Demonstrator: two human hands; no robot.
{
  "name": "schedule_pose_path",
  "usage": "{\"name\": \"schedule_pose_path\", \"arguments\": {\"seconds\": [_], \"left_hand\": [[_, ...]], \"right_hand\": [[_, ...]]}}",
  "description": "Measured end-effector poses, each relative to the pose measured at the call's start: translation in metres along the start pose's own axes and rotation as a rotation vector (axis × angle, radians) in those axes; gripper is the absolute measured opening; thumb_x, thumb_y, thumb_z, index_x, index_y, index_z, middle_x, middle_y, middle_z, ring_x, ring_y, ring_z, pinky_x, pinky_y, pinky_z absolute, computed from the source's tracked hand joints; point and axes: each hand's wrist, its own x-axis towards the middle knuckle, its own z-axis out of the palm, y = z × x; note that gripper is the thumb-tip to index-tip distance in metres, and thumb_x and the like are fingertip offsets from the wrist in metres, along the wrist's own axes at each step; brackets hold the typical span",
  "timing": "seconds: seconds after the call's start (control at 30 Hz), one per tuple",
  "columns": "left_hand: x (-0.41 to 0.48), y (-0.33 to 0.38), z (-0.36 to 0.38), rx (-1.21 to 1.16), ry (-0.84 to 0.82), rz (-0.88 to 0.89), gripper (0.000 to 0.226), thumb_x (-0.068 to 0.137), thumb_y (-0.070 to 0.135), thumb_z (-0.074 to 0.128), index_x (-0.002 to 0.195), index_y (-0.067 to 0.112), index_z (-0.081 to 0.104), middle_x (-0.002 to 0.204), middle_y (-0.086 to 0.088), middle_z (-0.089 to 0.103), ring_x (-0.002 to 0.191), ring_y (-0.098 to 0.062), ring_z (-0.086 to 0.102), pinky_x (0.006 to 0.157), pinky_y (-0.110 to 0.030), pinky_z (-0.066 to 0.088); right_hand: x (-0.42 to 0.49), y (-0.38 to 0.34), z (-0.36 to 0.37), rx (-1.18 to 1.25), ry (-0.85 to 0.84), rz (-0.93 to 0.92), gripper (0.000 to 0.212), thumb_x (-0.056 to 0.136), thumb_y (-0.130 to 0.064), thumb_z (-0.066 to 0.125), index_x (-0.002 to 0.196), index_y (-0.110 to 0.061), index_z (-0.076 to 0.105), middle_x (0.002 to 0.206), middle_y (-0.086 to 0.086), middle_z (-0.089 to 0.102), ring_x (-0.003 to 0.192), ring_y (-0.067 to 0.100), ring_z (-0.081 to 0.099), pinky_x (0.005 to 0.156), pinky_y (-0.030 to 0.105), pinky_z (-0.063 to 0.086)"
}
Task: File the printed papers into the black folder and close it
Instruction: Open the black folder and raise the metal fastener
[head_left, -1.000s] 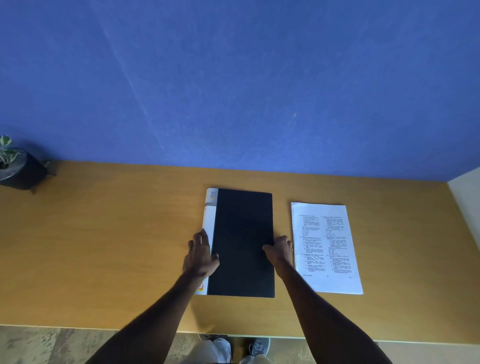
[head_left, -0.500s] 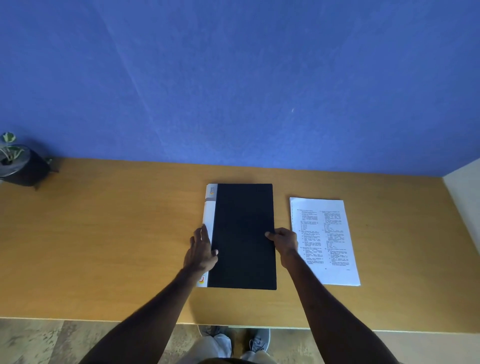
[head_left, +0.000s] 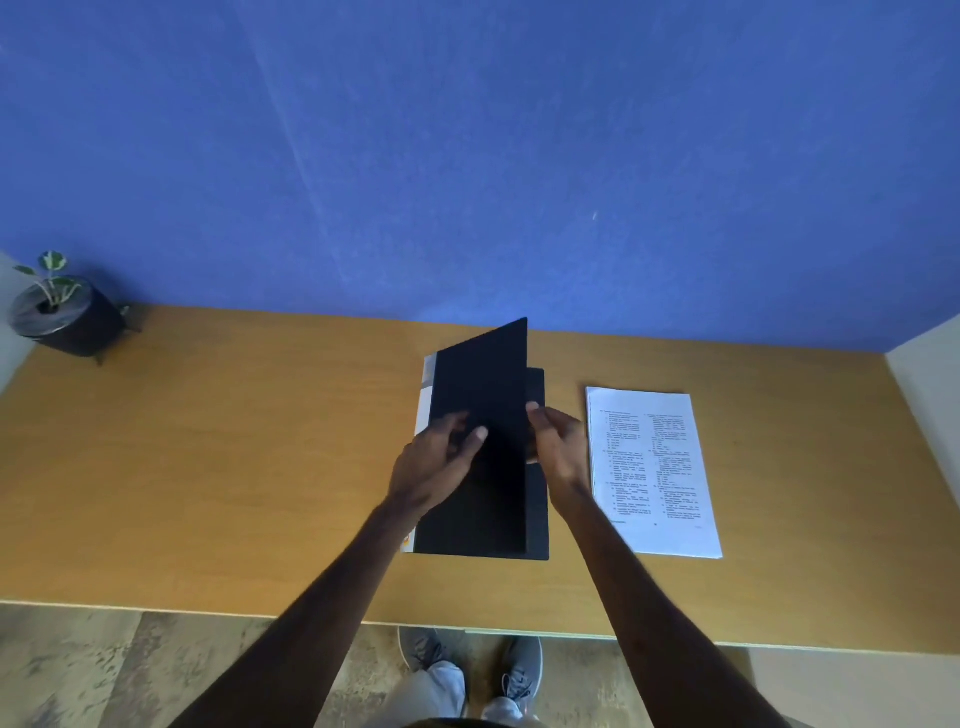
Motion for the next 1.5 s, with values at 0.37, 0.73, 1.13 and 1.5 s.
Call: {"name": "schedule_pose_path", "arguments": {"seconds": [0.37,0.73,1.13,1.5], "left_hand": [[-0.018,-0.018,-0.061,-0.254,0.242,0.003,0.048,0.101,0.055,0.065,0.145,0.036,0.063,0.135,0.017,0.075,0.125,-0.006,0.071,0.107,-0.037,0.062],[-0.017,-0.115,-0.133,-0.331,0.54,-0.227,0.029,0.104,0.016,0.069,0.132,0.017,0.074,0.118,-0.004,0.084,0.108,-0.025,0.08,0.089,-0.049,0.065],[0.013,-0.209,-0.14,0.034,0.144,-0.492,0.056,0.104,0.024,0.06,0.159,0.016,0.052,0.149,-0.015,0.064,0.141,-0.044,0.058,0.114,-0.056,0.05],[0.009,-0.242,-0.091,0.172,-0.007,-0.453,0.089,0.114,0.051,0.039,0.175,0.01,-0.012,0.185,-0.005,-0.016,0.174,-0.027,-0.011,0.141,-0.053,0.002]], "right_hand": [[-0.038,-0.01,0.093,0.017,-0.396,-0.165,0.033,0.103,0.001,0.052,0.108,-0.013,0.082,0.09,0.014,0.08,0.076,0.031,0.078,0.065,0.041,0.063],[-0.062,0.018,0.182,-0.723,-0.543,-0.407,0.064,0.109,-0.023,0.055,0.169,-0.034,0.037,0.171,-0.001,0.048,0.147,0.034,0.058,0.109,0.052,0.057],[-0.052,0.069,0.238,-1.159,-0.71,-0.514,0.078,0.116,-0.035,0.044,0.177,-0.021,-0.002,0.185,0.001,-0.013,0.174,0.022,-0.003,0.14,0.053,0.011],[-0.044,0.094,0.252,-1.218,-0.683,-0.499,0.081,0.114,-0.035,0.045,0.177,-0.022,-0.005,0.184,0.0,-0.021,0.174,0.021,-0.011,0.141,0.052,0.006]]}}
